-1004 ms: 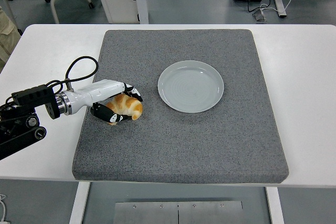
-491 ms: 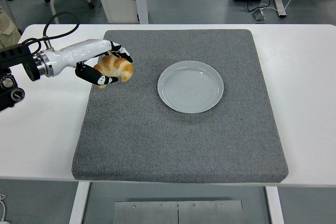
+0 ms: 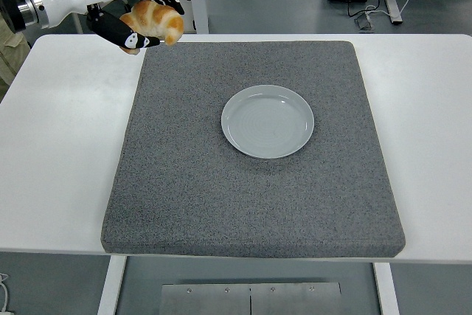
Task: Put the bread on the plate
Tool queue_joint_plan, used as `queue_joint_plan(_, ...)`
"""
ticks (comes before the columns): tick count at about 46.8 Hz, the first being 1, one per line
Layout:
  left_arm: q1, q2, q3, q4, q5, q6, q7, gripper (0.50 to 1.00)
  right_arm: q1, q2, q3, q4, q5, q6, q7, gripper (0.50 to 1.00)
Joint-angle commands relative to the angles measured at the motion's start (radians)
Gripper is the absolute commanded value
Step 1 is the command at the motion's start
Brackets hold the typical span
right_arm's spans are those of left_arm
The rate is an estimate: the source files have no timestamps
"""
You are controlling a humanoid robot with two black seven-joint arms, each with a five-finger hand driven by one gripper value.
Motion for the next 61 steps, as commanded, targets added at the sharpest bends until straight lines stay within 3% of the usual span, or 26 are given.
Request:
queue_joint_plan(1,-0.017,-0.003,0.000,0.007,0.000,-0.009,0.001,0.500,0.000,0.000,0.000,0.000,0.000,0.000,-0.001,1.000)
queue_joint_plan(8,-0.036,-0.020,0.002,0.034,0.002,-0.014,0.002,0.500,-0.001,0.000,0.000,0.000,0.000,0.000,-0.001,1.000)
queue_joint_plan(28,-0.075,-0.169,0.006,0.096,0.020,-0.033,0.009,0.500,0.000,0.000,0.000,0.000,0.000,0.000,-0.001,1.000)
queue_joint_plan(41,-0.125,-0.252,0.095,0.108,0.020,-0.022,0.022,0.500,0.000,0.000,0.000,0.000,0.000,0.000,-0.001,1.000)
queue_joint_plan(50,-0.125,-0.376,0.107,0.177,0.032,-0.020,0.022,0.500,0.000,0.000,0.000,0.000,0.000,0.000,-0.001,1.000)
queue_joint_plan(61,-0.111,-0.463,0.127,0.231,0.054,-0.003,0.021,0.500,0.000,0.000,0.000,0.000,0.000,0.000,-0.001,1.000)
